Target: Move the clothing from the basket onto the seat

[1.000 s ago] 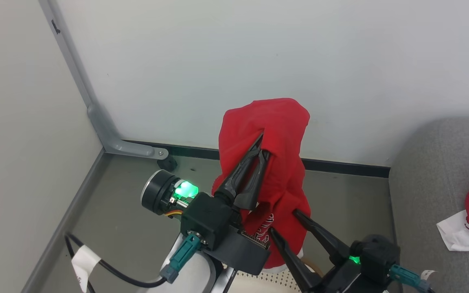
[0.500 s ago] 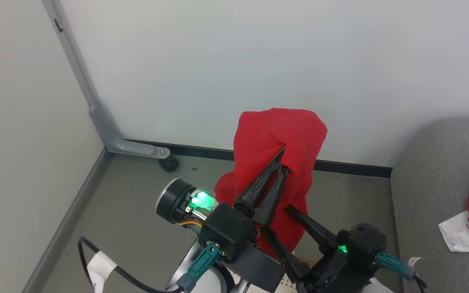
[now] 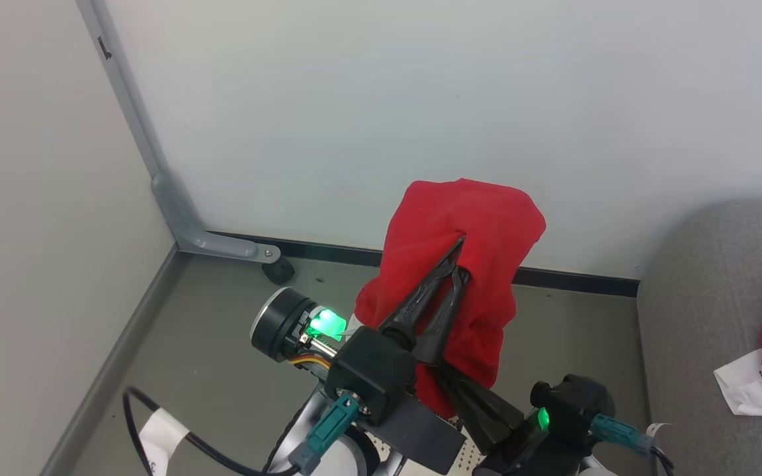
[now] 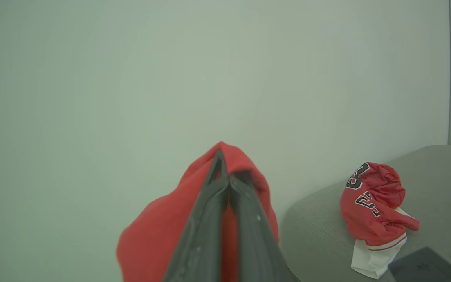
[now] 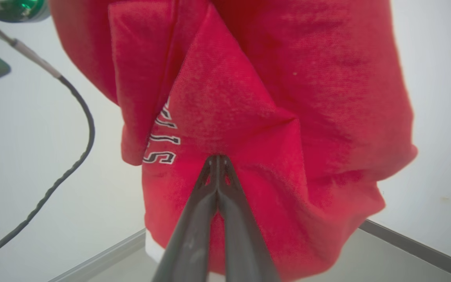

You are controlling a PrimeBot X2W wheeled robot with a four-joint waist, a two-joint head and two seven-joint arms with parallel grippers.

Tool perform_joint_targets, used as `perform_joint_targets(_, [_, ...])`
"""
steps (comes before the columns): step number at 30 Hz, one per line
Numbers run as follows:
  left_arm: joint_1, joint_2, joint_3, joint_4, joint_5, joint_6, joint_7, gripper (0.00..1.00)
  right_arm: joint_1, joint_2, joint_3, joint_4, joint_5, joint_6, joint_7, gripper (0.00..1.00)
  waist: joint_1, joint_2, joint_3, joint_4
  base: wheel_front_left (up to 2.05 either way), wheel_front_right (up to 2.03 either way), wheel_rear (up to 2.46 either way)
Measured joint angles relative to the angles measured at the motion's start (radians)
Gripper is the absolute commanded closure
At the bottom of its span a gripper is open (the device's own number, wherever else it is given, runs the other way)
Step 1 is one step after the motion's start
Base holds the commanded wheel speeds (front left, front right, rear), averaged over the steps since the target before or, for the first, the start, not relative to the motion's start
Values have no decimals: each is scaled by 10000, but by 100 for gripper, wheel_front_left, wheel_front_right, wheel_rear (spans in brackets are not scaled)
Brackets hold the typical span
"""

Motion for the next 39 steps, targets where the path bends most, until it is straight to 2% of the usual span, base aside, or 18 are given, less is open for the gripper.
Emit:
perform_joint_targets(11, [223, 2, 238, -48, 144, 0, 232, 100, -105, -52, 113, 100, 274, 0, -88, 100, 0, 0, -63, -4, 0, 0, 0])
perform_joint_targets(18, [402, 2, 535, -75, 232, 0, 372, 100, 657, -431, -383, -491, 420, 0, -190, 100, 0, 0, -87, -74, 0, 0, 0])
perform_joint_targets(19, [402, 2, 535, -75, 232, 0, 372, 100, 657, -431, -383, -491, 420, 0, -190, 86, 0, 0, -87, -74, 0, 0, 0])
perform_joint_targets(20, [420, 2, 600, -77, 247, 0, 418, 100, 847, -520, -483, -608, 447, -4, -194, 58, 0, 0, -90, -88, 0, 0, 0])
perform_joint_targets(21, [458, 2, 656, -82, 255, 0, 418, 100, 1057, -617, -604, -754, 495, -17, -219, 52, 0, 0, -92, -103, 0, 0, 0])
perform_joint_targets(22, [525, 2, 717, -86, 276, 0, 420, 100, 1257, -692, -740, -897, 550, -58, -268, 21, 0, 0, -94, -120, 0, 0, 0])
perform_joint_targets(23, [612, 2, 803, -90, 332, 0, 437, 100, 1421, -759, -830, -1028, 579, -96, -272, 1, 0, 0, -96, -143, 0, 0, 0])
perform_joint_targets(28, [811, 8, 1078, -107, 408, 0, 543, 100, 2120, -1011, -1390, -1626, 637, -341, -276, 0, 0, 0, -121, -334, 0, 0, 0])
perform_joint_targets(39, [1081, 4, 1394, -219, 593, 0, 777, 100, 3508, -1649, -3066, -2537, 709, -1124, -276, 0, 0, 0, -196, -880, 0, 0, 0])
